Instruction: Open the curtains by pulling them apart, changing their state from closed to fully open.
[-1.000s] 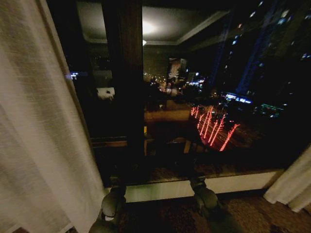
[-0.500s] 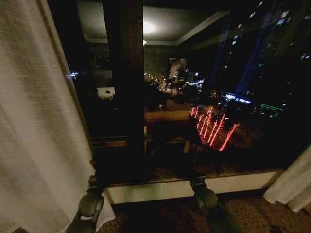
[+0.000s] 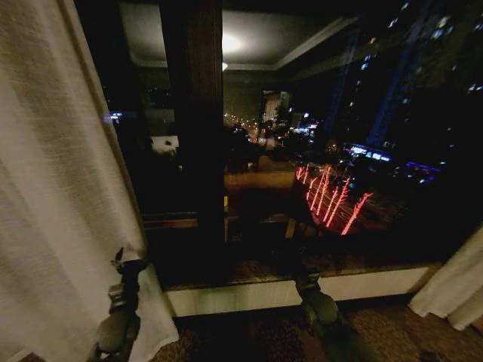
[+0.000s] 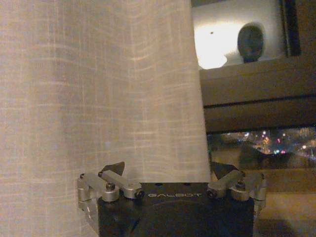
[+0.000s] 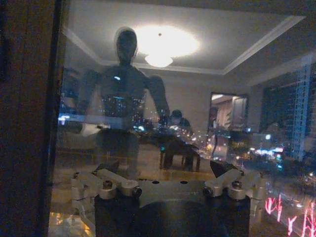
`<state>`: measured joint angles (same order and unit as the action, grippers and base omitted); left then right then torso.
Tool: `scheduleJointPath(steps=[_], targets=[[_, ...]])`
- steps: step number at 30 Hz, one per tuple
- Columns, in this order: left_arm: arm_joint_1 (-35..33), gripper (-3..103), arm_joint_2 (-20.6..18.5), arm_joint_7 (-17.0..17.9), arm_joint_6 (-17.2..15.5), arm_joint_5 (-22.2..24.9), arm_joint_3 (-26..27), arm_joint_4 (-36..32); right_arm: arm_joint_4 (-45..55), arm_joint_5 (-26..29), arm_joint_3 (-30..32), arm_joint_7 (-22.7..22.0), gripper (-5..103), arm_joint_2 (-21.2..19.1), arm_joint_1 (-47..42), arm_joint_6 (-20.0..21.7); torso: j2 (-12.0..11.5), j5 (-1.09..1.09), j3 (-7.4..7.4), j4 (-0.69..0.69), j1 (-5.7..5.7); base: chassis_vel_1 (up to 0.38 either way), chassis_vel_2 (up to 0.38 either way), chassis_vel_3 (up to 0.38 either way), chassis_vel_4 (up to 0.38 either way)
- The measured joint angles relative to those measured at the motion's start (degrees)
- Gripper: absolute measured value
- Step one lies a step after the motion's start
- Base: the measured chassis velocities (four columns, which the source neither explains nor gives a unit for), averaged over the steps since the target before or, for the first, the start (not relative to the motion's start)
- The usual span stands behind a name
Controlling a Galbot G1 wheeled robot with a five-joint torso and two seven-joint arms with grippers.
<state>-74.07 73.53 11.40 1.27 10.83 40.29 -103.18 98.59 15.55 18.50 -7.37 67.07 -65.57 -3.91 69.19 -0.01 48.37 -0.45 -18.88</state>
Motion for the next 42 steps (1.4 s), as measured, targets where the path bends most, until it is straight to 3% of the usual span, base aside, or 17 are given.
scheduleJointPath(steps=[12, 18, 22, 28, 31, 34, 41, 42], targets=[[7.84, 99, -2.2, -1.07, 1.07, 1.69, -3.65, 10.21, 0.0, 0.0, 0.0, 0.0, 100, 0.0, 0.0, 0.0, 0.0, 0.0, 0.0, -0.01, 0.0, 0.0, 0.0, 0.0, 0.0], [10.63, 94, -3.52, -4.77, 2.49, 3.4, -3.77, 12.96, 0.0, 0.0, 0.0, 0.0, 100, 0.0, 0.0, 0.0, 0.0, 0.01, 0.0, -0.02, 0.0, 0.0, 0.0, 0.0, 0.0], [10.43, 73, -3.62, -6.02, 3.1, 4.18, -3.35, 13.14, 0.0, 0.0, 0.0, 0.0, 100, 0.0, 0.0, 0.0, 0.0, 0.01, 0.0, -0.01, 0.0, 0.0, 0.0, 0.0, 0.0], [10.08, 56, -3.6, -5.97, 3.18, 4.47, -3.1, 12.96, 0.0, 0.0, 0.0, 0.0, 100, 0.0, 0.0, 0.0, 0.0, 0.01, 0.0, -0.01, 0.0, 0.0, 0.0, 0.0, 0.0], [9.76, 40, -3.53, -5.94, 3.31, 4.59, -3.05, 12.7, 0.0, 0.0, 0.0, 0.0, 100, 0.0, 0.0, 0.0, 0.0, 0.0, 0.0, -0.01, 0.0, 0.0, 0.0, 0.0, 0.0], [9.61, 34, -3.44, -5.94, 3.38, 4.59, -3.05, 12.69, 0.0, 0.0, 0.0, 0.0, 100, 0.0, 0.0, 0.0, 0.0, 0.01, 0.0, -0.01, 0.0, 0.0, 0.0, 0.0, 0.0], [9.42, 3, -3.21, -5.96, 3.96, 4.56, -2.84, 12.69, 0.0, 0.0, -0.01, 0.0, 100, 0.0, 0.0, 0.0, 0.0, 0.01, 0.0, -0.01, 0.0, 0.0, 0.0, 0.0, 0.0], [9.42, 3, -3.21, -5.96, 3.96, 4.56, -2.84, 12.69, 0.0, 0.0, -0.01, 0.0, 100, 0.0, 0.0, 0.0, 0.0, 0.01, 0.0, -0.01, 0.0, 0.0, 0.0, 0.0, 0.0]])
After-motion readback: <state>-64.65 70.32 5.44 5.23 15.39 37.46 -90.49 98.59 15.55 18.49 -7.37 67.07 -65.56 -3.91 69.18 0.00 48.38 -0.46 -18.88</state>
